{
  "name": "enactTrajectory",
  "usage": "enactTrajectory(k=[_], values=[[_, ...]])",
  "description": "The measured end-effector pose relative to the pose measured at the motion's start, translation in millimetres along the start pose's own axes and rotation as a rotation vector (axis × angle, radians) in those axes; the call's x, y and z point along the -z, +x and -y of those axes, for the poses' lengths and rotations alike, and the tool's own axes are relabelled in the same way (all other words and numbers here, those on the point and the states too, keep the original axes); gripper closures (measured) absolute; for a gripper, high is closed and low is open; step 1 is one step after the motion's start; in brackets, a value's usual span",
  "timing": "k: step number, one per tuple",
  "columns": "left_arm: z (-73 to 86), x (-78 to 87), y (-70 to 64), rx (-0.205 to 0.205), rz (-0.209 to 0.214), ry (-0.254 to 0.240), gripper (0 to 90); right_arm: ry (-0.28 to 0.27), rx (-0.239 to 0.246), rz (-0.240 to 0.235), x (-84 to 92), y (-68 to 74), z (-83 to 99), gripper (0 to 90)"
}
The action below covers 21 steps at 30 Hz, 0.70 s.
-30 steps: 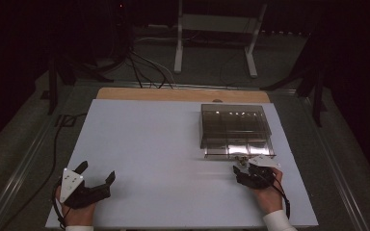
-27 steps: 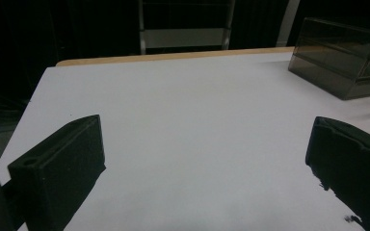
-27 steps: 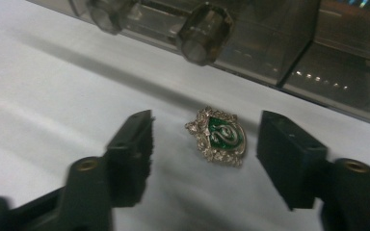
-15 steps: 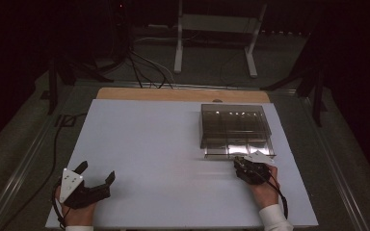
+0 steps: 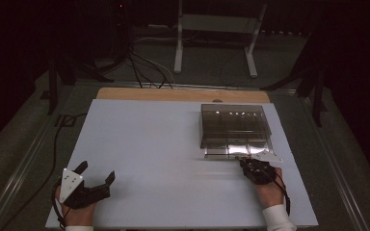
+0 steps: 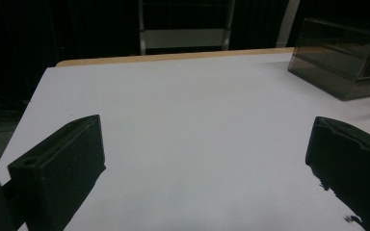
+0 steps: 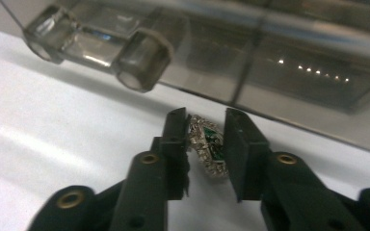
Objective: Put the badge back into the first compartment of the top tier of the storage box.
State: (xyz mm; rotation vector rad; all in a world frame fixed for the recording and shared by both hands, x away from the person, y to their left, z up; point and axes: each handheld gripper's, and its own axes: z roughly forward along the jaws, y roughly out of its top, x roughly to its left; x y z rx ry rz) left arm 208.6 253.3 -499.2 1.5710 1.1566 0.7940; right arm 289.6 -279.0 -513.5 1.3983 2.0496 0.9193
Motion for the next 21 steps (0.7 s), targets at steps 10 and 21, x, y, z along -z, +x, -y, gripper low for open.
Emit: enactTrajectory(k=[10,21], values=[[-0.1,0.2,0.0,-0.001,0.001,0.000,1.1,-0.002,-0.062,-0.014,10.7,-15.5,2.3,84.3],[-0.1,0.1,-0.4,-0.002,0.002,0.001,1.1,0.026,-0.063,-0.009,10.4,-19.4,5.3,86.5]])
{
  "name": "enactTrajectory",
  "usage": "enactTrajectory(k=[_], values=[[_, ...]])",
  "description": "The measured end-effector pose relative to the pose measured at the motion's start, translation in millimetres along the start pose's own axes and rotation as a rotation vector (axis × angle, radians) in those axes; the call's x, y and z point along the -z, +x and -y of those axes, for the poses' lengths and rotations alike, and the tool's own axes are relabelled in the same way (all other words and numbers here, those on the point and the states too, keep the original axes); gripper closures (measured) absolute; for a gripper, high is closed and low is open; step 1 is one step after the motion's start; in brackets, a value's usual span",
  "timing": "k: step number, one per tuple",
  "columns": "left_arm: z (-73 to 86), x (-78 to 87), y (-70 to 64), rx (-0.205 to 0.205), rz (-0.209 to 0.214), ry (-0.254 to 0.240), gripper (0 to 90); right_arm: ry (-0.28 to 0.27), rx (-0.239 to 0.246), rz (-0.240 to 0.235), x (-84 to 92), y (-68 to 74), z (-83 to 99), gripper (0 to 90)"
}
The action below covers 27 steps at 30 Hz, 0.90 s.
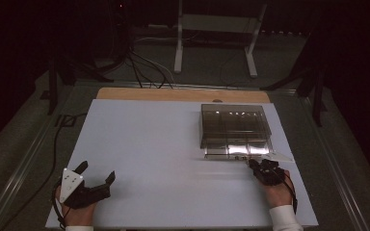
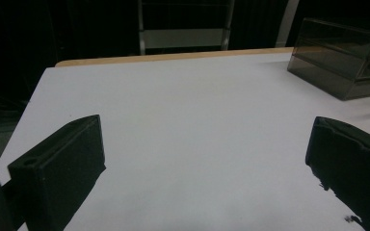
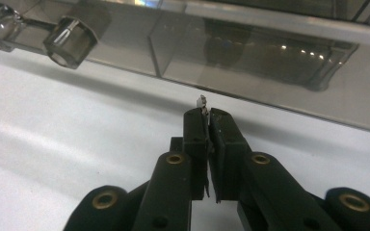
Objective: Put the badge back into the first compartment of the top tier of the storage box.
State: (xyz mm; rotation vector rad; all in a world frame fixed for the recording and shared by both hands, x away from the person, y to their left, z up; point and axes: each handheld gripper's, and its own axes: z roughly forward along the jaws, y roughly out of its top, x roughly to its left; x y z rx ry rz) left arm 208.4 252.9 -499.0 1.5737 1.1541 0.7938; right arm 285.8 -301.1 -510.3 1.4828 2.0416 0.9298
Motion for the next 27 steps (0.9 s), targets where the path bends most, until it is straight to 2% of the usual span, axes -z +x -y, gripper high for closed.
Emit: enactTrajectory(k=[15,27], values=[[-0.4,0.4,0.9,0.001,0.001,-0.003,1.1,0.008,-0.008,-0.014,2.6,-0.5,-0.3,87.5],[-0.5,0.3,0.9,0.002,0.002,-0.005,1.1,0.002,0.004,-0.037,8.4,5.6,-2.0,87.5]])
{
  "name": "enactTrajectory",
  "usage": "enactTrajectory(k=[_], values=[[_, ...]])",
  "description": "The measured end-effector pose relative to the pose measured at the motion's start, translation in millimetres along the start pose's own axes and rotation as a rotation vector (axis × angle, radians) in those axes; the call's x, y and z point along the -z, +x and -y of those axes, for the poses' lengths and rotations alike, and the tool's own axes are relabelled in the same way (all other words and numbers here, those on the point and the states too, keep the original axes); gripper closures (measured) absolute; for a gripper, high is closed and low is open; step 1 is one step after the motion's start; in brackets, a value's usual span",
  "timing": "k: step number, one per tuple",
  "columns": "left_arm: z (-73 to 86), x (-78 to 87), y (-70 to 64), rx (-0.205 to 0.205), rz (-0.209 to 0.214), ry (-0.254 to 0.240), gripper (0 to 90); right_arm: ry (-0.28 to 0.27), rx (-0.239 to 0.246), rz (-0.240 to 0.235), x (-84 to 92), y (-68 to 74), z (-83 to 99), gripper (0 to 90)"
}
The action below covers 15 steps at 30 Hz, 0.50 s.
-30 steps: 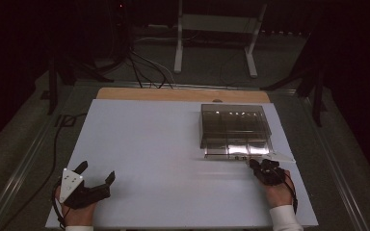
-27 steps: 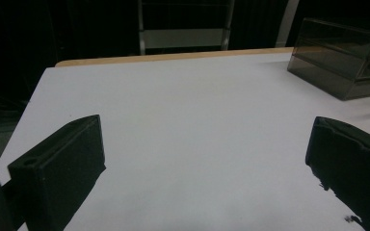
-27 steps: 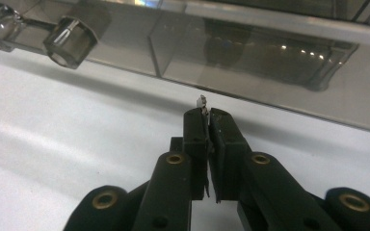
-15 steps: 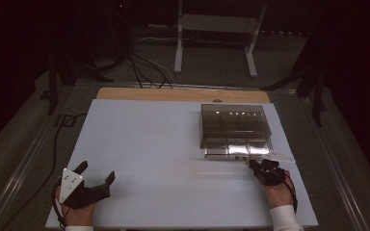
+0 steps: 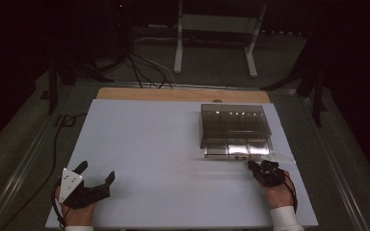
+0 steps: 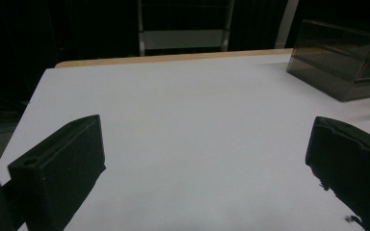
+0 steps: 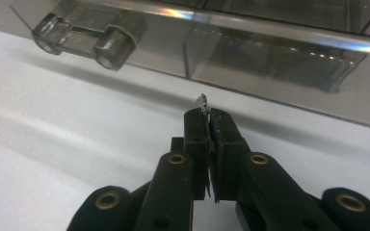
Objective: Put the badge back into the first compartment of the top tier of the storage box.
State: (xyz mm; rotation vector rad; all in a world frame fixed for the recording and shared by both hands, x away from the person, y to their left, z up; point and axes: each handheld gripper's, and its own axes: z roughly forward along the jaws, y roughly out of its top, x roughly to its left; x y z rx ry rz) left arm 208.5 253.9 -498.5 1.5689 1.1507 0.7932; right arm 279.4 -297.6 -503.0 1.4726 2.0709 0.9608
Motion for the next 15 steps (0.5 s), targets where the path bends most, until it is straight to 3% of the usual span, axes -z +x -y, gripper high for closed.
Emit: enactTrajectory(k=[15], values=[[-0.3,-0.1,-0.2,-0.004,0.003,-0.001,1.1,-0.019,0.022,-0.014,7.8,8.2,-2.4,87.5]])
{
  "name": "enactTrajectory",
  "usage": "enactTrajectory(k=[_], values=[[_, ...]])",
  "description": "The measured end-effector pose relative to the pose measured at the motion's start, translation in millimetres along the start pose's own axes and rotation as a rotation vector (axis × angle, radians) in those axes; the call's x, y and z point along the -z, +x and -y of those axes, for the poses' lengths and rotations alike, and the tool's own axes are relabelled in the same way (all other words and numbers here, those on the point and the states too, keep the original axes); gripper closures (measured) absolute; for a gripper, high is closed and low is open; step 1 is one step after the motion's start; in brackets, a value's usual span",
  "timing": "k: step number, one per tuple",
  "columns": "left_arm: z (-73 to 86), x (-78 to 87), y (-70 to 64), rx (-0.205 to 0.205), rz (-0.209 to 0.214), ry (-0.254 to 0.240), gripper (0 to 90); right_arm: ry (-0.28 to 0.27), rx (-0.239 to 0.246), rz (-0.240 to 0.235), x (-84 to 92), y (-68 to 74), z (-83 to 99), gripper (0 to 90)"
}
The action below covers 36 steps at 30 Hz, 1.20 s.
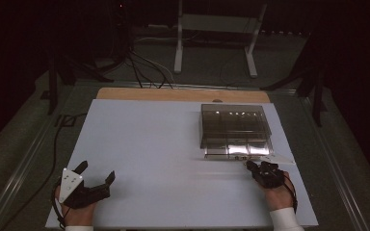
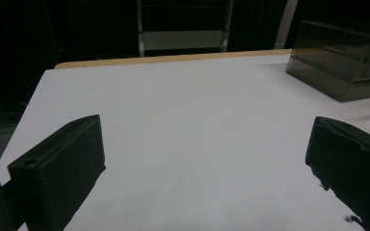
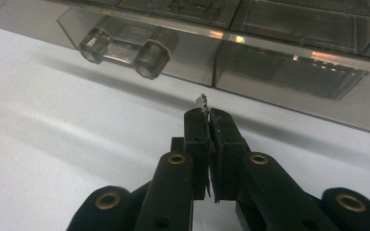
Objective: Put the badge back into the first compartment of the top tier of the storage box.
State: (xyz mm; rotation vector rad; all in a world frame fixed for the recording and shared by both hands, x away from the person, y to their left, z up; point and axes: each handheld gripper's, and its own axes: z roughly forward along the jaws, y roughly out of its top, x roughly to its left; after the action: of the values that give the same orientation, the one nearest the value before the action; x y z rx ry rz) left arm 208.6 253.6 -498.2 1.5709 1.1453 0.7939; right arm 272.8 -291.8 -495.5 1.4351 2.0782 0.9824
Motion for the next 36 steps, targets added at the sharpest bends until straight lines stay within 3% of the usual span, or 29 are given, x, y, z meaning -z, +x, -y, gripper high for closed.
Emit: enactTrajectory(k=[36], values=[[0.1,-0.5,0.3,-0.001,0.001,0.005,1.1,-0.021,0.047,-0.038,8.2,18.7,-7.0,87.5]])
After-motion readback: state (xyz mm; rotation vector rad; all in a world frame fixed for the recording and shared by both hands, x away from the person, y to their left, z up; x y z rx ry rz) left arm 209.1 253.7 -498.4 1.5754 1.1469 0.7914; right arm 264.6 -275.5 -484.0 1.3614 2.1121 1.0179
